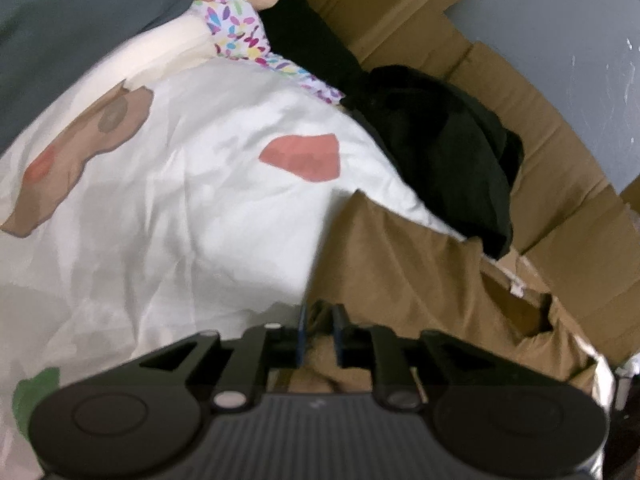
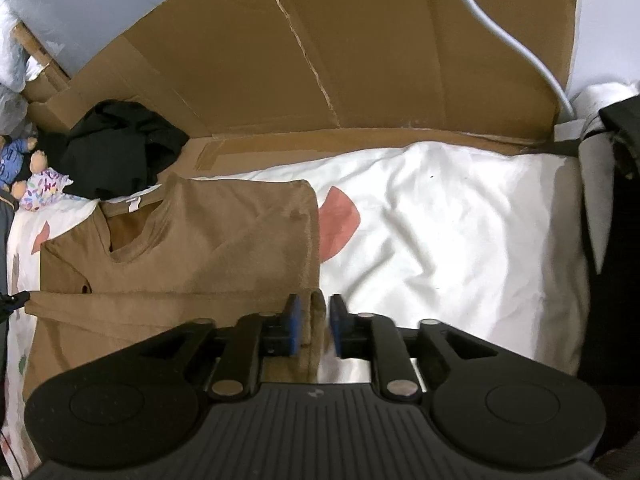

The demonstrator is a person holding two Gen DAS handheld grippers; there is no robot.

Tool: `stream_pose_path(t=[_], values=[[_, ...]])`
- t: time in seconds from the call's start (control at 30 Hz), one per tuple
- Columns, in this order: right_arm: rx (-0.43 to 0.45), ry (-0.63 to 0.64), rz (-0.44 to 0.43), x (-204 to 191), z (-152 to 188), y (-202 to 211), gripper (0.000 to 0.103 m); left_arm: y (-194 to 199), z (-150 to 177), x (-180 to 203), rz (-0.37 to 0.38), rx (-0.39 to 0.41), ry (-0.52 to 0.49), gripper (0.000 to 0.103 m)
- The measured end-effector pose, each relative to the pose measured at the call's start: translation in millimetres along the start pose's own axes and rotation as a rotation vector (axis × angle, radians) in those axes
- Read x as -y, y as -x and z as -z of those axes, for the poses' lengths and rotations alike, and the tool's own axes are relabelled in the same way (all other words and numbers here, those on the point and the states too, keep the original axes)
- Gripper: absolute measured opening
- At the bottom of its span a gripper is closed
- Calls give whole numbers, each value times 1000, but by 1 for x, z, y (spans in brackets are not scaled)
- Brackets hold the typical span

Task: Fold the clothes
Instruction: 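Lower the folded hem onto the shirt and open both grippers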

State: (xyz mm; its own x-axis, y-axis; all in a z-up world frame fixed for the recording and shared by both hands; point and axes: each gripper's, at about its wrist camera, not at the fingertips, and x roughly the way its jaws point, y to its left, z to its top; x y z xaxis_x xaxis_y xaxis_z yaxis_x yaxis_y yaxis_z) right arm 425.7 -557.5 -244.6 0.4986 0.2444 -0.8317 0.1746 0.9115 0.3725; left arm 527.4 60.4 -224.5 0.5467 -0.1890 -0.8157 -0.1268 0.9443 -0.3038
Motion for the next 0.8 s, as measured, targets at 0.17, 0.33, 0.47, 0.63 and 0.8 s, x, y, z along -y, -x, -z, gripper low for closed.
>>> stream_pose_path(t=[0.17, 0.33, 0.47, 0.63, 0.8], values=[[1, 85, 51, -3, 7, 9, 45, 6, 6, 2, -31, -8, -41, 36], [-23, 141, 85, -6, 16, 9, 47, 8, 15, 4, -57, -32, -104, 42], [-42, 182, 95, -12, 23, 2, 52, 7, 21, 6, -73, -54, -177, 47], [-63, 232, 107, -21, 30, -8, 59, -2, 28, 8, -85, -103, -250, 54], [-63, 258, 114, -29, 34, -14, 60, -9, 35, 6, -98, -130, -292, 55]])
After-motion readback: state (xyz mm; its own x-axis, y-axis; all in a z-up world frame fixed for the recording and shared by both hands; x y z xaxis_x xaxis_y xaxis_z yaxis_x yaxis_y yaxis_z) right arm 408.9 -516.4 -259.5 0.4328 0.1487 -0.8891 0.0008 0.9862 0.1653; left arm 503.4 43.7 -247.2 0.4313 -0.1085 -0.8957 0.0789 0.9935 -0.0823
